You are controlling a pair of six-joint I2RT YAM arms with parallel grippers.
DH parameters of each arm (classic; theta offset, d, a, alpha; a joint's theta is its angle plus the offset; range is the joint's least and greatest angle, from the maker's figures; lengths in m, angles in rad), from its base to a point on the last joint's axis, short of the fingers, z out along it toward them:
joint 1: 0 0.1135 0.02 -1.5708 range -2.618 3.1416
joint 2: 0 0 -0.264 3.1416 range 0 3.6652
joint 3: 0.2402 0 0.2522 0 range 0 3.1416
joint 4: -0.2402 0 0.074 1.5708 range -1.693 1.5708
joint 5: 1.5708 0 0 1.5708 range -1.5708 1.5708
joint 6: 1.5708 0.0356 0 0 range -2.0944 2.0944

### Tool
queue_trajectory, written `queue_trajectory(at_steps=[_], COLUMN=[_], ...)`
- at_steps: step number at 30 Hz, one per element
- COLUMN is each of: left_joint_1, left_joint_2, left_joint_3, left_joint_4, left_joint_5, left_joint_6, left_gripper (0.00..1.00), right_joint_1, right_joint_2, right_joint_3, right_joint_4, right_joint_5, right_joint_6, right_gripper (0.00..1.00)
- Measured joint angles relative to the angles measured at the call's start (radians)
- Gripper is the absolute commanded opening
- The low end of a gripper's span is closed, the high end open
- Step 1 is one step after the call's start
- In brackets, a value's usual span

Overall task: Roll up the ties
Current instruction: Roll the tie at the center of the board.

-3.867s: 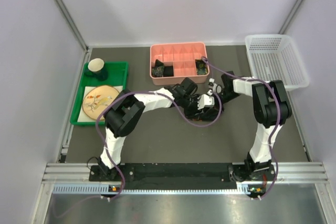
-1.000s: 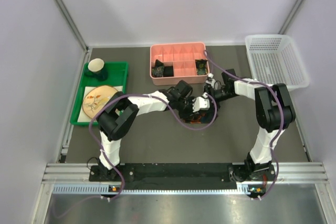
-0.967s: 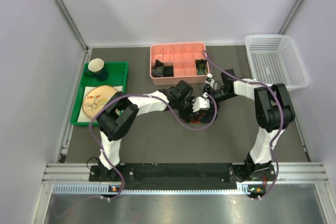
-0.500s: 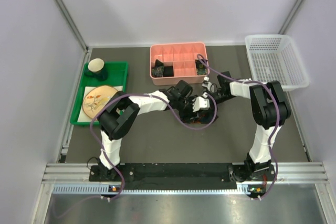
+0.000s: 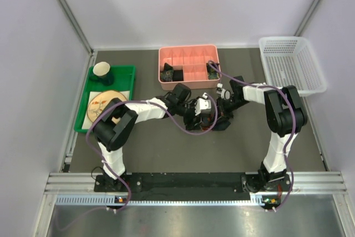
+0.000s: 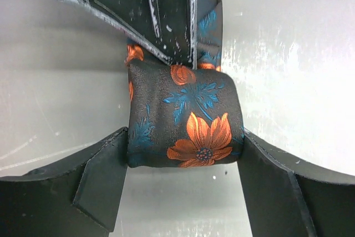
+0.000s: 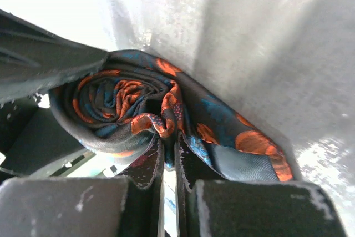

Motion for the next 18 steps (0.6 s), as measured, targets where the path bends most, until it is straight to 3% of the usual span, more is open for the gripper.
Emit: queue_trajectory(at_steps=[12,18], left_joint_1=[-0.007,-0.029], left_joint_2=[0.046,0.119], left_joint_3=[0.002,0.04], left_joint_4=[0.149,0.177], left_joint_5=[0.069,0.082], left_joint_6=[-0.038,-0.069], left_gripper=[0.71,0.49], right_joint_1=[0.006,0.012], right_joint_2=[0.002,0.012], right_joint_3=[0.039,0.057], right_joint_4=[-0.061,-0.085], right_joint_5=[0.109,0.131], right_joint_6=[0.007,0.007], right_gripper=[0.0,0.0])
